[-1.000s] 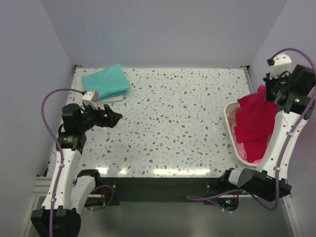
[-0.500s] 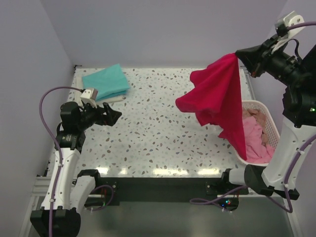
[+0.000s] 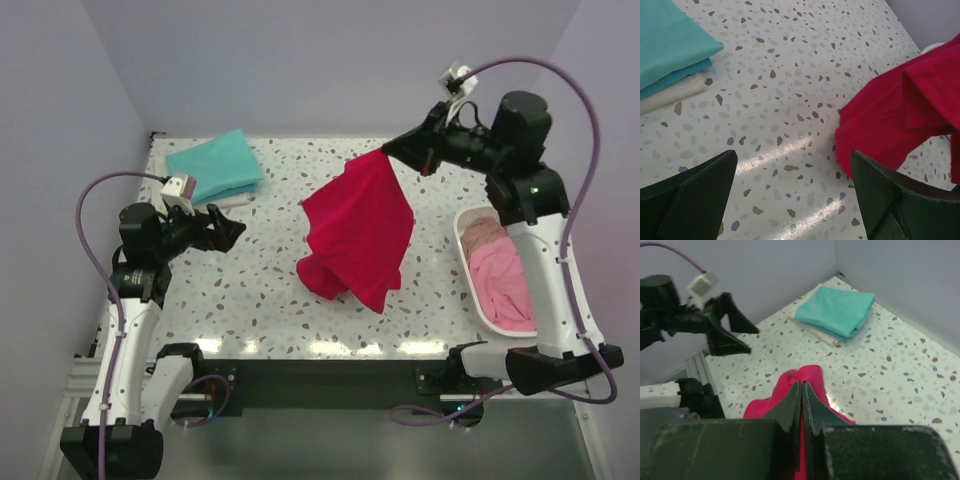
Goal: Fold and stack the t-shirts
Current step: Move the tshirt to the center of the board, then flatten the tshirt out
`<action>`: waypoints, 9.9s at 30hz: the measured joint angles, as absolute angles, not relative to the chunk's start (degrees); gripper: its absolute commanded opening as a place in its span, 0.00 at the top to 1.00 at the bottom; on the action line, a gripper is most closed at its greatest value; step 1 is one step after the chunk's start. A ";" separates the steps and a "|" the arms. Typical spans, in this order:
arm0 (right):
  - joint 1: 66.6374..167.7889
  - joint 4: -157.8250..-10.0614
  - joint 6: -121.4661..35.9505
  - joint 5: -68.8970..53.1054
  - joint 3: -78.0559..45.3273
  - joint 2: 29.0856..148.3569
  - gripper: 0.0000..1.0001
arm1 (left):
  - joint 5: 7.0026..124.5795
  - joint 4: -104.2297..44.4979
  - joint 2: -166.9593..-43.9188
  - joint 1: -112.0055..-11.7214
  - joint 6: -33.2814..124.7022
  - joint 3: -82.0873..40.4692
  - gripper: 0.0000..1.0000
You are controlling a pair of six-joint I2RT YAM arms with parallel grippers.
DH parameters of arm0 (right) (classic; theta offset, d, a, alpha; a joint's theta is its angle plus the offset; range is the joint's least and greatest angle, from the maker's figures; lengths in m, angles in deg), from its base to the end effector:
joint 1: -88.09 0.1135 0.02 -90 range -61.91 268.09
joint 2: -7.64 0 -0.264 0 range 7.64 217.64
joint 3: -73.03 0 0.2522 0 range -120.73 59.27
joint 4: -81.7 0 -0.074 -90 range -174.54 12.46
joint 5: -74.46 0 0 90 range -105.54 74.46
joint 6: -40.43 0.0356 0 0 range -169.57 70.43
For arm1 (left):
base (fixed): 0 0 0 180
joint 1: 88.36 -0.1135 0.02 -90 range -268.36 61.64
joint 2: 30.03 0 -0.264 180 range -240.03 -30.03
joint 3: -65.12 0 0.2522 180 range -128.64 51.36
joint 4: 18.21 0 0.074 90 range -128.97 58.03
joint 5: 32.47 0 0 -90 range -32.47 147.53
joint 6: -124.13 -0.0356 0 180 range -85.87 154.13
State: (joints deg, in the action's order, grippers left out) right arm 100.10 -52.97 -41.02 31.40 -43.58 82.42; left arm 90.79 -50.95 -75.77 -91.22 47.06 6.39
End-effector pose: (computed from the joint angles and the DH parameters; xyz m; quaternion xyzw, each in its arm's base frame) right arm 0.2261 0.0747 0.5304 -0.2929 0.6596 0.3976 0.5666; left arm 0.1799 -0.0106 0.3242 0.0555 0.7989 -0.2816 0.5286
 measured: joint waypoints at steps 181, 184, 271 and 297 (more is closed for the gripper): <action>109.06 -34.08 -91.57 0.60 7.79 86.45 0.35 | 70.31 -49.68 -97.28 -56.99 60.37 12.05 0.30; 109.12 -34.15 -91.26 0.34 8.20 87.45 0.40 | 69.85 -48.85 -98.76 -55.13 62.29 12.60 0.30; 87.73 -31.55 -89.06 12.63 -14.33 91.08 0.53 | 56.36 -52.22 -136.38 -67.17 41.46 -26.66 0.43; 82.31 -36.18 -82.11 18.68 -10.68 93.96 0.52 | 57.39 -45.86 -142.76 -81.82 52.48 -21.43 0.59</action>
